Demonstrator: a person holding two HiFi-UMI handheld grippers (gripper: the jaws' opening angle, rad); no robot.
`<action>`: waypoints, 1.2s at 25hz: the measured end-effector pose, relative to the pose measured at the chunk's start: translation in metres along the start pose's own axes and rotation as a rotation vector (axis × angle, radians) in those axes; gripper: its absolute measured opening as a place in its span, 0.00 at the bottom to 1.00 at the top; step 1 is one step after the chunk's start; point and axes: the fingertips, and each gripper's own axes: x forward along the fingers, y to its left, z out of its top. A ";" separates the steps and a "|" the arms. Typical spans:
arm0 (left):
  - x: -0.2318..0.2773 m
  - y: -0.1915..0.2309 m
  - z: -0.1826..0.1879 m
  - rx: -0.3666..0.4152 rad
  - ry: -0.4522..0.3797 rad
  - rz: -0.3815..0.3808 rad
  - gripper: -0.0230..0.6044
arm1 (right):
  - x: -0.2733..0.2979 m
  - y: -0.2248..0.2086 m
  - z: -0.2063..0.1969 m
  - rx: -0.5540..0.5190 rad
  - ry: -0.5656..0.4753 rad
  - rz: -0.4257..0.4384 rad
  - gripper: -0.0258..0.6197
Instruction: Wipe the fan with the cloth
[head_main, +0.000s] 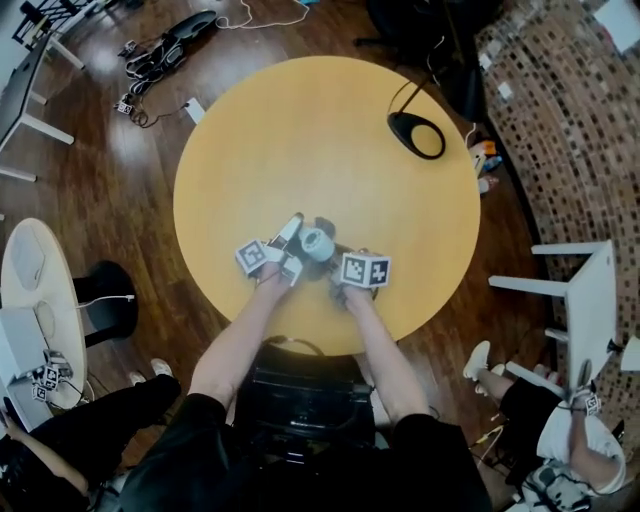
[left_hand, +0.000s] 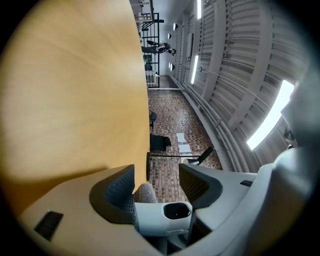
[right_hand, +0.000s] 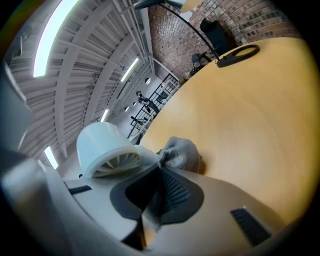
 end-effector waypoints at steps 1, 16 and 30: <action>0.014 0.001 0.003 -0.010 0.001 -0.006 0.45 | 0.000 -0.007 0.010 0.007 -0.012 -0.015 0.08; 0.164 -0.018 0.036 0.000 0.128 -0.089 0.45 | 0.013 -0.073 0.103 0.050 -0.096 -0.199 0.08; 0.002 -0.066 0.007 0.144 0.146 -0.062 0.45 | -0.164 -0.042 0.078 0.387 -0.333 0.253 0.08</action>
